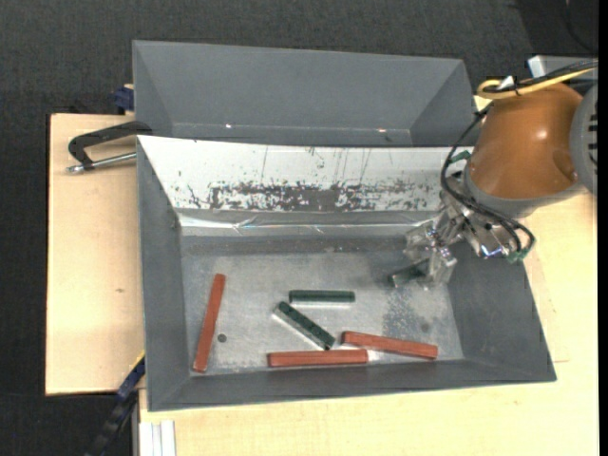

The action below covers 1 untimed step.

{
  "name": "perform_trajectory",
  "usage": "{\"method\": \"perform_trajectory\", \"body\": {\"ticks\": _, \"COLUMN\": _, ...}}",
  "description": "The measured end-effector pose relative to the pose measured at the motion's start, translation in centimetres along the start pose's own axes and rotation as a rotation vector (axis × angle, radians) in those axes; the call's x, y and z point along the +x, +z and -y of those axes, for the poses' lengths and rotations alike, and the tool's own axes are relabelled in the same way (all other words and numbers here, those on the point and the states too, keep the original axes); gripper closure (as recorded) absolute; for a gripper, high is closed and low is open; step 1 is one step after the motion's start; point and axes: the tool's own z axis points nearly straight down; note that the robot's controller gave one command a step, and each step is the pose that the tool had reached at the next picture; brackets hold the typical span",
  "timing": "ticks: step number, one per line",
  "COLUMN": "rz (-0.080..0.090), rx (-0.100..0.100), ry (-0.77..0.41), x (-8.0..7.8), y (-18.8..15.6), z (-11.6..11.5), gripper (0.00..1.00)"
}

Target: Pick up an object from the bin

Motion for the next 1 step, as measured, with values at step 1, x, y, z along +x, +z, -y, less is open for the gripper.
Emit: {"method": "perform_trajectory", "body": {"ticks": 1, "rz": 0.004, "rx": 0.002, "ry": 0.004, "x": -0.41, "y": -0.65, "z": 0.01, "gripper": 1.00}}
